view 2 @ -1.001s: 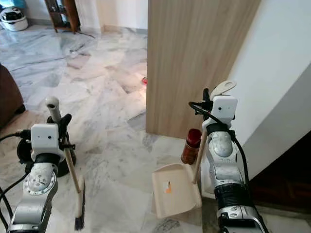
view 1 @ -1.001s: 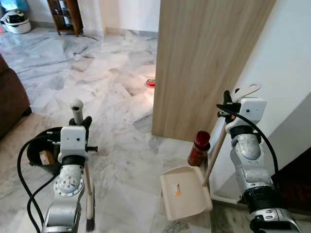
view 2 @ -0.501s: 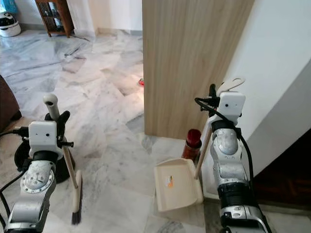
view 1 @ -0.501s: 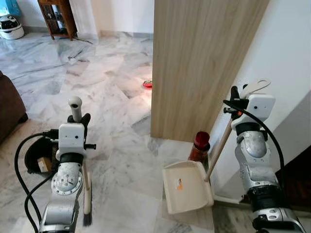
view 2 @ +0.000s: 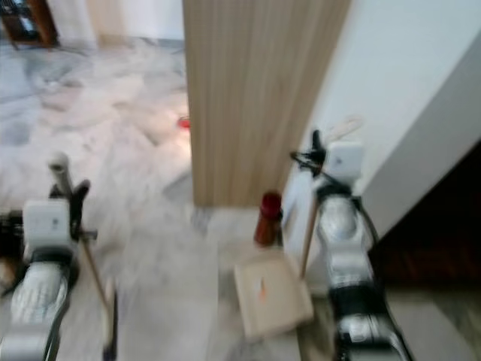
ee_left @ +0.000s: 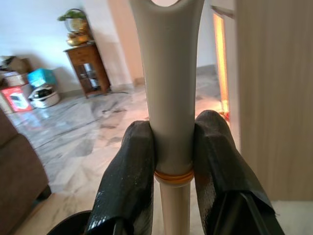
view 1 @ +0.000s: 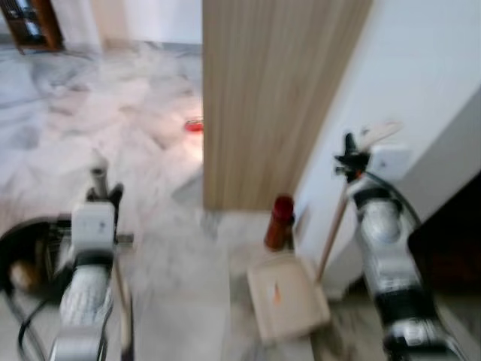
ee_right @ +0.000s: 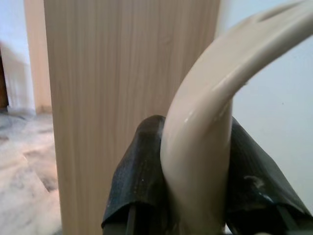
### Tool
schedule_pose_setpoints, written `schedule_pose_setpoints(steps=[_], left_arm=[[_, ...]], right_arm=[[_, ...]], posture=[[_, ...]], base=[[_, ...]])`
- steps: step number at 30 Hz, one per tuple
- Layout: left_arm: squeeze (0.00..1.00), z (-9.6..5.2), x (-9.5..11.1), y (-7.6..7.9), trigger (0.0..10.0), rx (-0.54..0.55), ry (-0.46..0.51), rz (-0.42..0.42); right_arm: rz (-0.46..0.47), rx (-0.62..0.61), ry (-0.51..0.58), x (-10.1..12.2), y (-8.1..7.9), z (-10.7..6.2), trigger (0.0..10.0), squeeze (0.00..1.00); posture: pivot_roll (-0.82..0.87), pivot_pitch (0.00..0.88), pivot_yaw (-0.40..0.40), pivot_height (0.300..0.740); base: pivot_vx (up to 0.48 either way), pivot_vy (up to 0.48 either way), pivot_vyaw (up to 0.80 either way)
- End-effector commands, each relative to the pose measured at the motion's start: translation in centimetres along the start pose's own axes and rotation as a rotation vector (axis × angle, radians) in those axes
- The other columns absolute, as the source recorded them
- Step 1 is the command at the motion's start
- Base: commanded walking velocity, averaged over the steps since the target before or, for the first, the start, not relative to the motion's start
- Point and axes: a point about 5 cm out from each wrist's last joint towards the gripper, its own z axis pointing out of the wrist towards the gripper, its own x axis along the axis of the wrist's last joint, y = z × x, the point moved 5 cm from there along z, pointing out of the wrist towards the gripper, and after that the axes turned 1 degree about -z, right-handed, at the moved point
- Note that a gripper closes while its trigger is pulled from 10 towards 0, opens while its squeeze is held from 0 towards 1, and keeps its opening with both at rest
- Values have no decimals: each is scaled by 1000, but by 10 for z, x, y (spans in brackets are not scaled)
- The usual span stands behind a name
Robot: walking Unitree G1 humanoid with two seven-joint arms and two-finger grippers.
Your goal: Sweep floor
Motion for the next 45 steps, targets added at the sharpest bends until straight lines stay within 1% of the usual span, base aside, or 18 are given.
schedule_pose_setpoints(steps=[1, 5, 7, 8, 13, 18, 26, 34, 45], left_arm=[[0, 7, 21, 6, 10000, -24, 74, 6], [0, 8, 21, 9, 10000, -42, 76, 6], [0, 7, 21, 9, 10000, -48, 71, 6], [0, 6, 20, 12, 10000, -62, 66, 6], [0, 6, 19, 13, 10000, -69, 63, 6], [0, 6, 21, 11, 10000, -59, 58, 7], [0, 4, 22, 9, 10000, -60, 55, 13], [0, 3, 21, 8, 10000, -64, 48, 18], [0, -1, 20, 14, 10000, -85, 32, 10]], right_arm=[[11, -35, 44, 12, 11, 0, 10000, 0], [11, -37, 43, 11, 11, -4, 10000, 0], [10, -46, 37, 9, 13, -7, 10000, 0], [10, -52, 38, 10, 15, -9, 10000, 0], [9, -55, 37, 11, 15, -10, 10000, 0], [11, -56, 22, 8, 16, -12, 10000, 0], [20, -65, 21, 10, 13, -10, 10000, 0], [24, -65, 3, 5, 12, -15, 10000, 0], [22, -72, -4, 5, 13, -20, 10000, 0]], posture=[[21, 82, 3, 740], [14, 91, 15, 740], [8, 95, 20, 740], [-2, 108, 26, 740], [-10, 129, 26, 740], [10, 137, 21, 740], [24, 147, 33, 740], [22, 160, 36, 740], [15, 189, 43, 740]], base=[[0, 0, -800], [0, 0, -800], [0, 0, -800], [0, 0, -800], [0, 0, -800], [0, 0, -800], [0, 0, -800], [0, 0, -800], [0, 0, -800]])
